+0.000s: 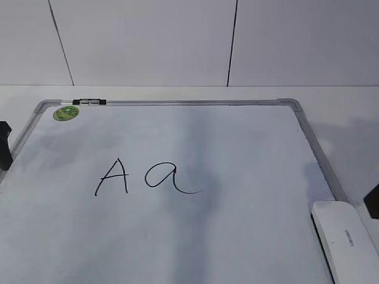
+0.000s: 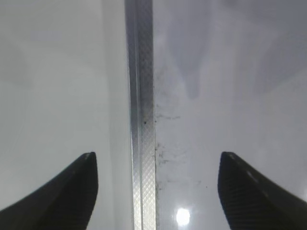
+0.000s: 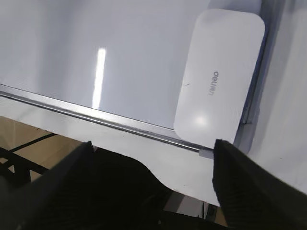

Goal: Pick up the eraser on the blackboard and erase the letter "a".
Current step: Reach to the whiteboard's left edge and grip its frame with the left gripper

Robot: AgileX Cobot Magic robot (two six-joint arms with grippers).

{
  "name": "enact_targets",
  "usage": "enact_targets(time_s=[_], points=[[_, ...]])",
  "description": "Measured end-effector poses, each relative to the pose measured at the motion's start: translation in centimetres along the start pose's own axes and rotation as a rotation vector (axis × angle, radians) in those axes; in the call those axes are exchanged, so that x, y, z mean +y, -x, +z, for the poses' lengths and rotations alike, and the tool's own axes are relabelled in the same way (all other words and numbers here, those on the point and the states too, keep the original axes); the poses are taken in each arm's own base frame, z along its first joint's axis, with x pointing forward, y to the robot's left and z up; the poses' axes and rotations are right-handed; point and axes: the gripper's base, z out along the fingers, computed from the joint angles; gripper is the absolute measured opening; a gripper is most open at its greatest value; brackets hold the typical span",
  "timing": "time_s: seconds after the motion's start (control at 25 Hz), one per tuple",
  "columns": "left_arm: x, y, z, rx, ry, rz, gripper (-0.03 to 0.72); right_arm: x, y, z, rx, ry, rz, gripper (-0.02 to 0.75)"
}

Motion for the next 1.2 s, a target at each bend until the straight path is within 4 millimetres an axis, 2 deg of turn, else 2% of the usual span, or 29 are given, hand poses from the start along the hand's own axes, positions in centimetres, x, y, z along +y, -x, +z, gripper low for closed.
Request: enact_targets(time_s=[0.28,0.48,0.72,1.2], points=[[0.0,0.5,0.2,-0.046,0.003,0.002,0.580,-0.2,0.0,0.0,0.004,-0.020,-0.015,0.588],[0.1,0.7,1.8,-0.004,0.003,0.004,0.580,-0.2,0.0,0.0,0.004,-0.022,-0.018,0.587],[0.2,0.7,2.2,0.008,0.003,0.006,0.573,-0.2,0.0,0.0,0.004,-0.023,-0.018,0.588],[0.2,0.8,4.2,0.061,-0.009,0.017,0.561,-0.2,0.0,0.0,0.004,-0.020,-0.017,0.587]])
